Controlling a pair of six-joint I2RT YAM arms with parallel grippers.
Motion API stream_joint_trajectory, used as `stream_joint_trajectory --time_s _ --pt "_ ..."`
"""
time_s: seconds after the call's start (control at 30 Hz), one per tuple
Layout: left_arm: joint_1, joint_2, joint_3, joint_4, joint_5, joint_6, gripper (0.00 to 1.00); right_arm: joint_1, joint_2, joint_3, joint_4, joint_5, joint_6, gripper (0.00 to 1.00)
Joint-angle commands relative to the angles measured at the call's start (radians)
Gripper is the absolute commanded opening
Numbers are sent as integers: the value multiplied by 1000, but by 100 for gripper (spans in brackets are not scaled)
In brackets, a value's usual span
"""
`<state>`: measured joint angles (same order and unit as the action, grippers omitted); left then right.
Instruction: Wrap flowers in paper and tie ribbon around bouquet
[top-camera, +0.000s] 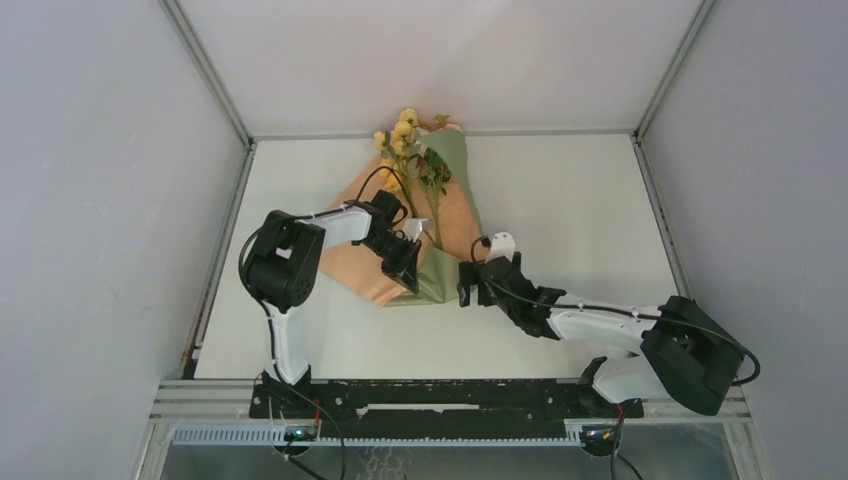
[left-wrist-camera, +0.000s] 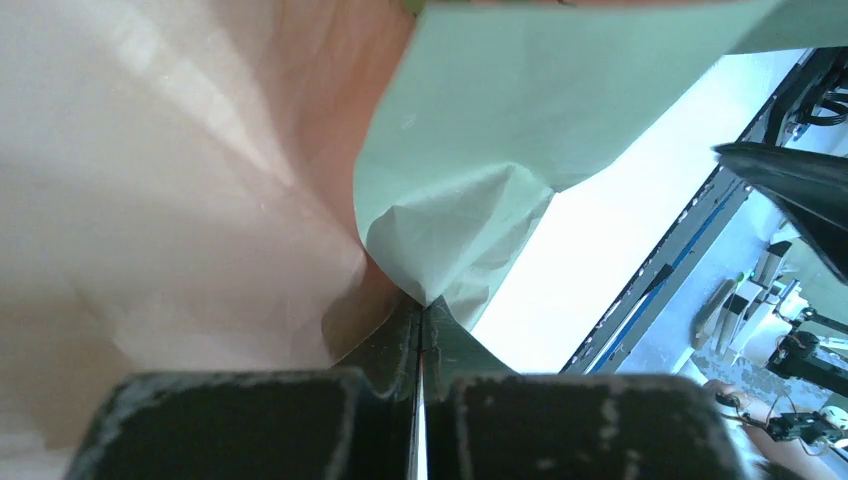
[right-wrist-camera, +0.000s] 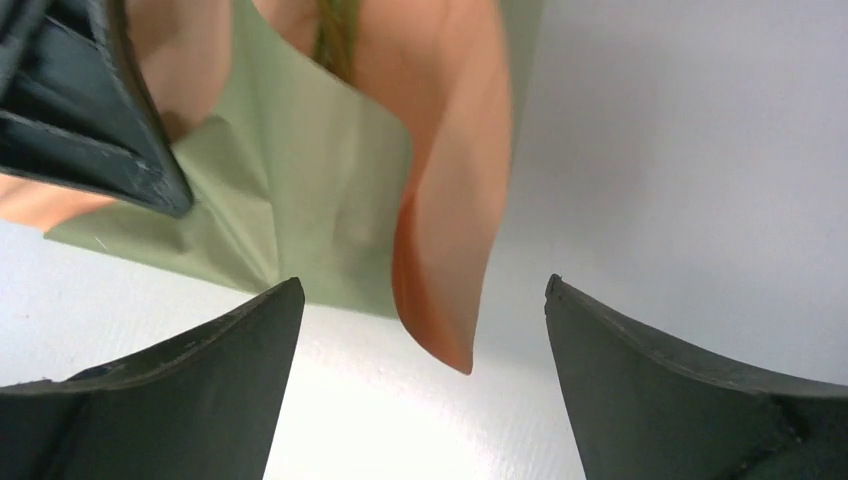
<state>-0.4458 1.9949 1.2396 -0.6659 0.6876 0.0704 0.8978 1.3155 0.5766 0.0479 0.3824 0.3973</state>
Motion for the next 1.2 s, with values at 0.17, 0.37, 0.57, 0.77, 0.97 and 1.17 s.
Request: stream_joint_trajectory --time_s 0.17,0.37,0.57,0.77,0.97,1.17 --pt "6 -20 -19 58 -55 32 0 -49 6 -176 398 -161 275 99" --pt "7 -28 -13 57 -60 32 0 -89 117 -185 481 -130 330 88" --pt "7 -41 -14 55 -90 47 0 -109 121 -195 413 5 407 61" --pt "7 -41 -18 54 -116 52 0 -133 118 -196 405 -9 379 23" --pt "8 -27 9 34 -115 60 0 -90 99 -102 268 46 247 0" --pt "4 -141 115 -129 -173 182 47 -70 80 -60 155 58 232 0"
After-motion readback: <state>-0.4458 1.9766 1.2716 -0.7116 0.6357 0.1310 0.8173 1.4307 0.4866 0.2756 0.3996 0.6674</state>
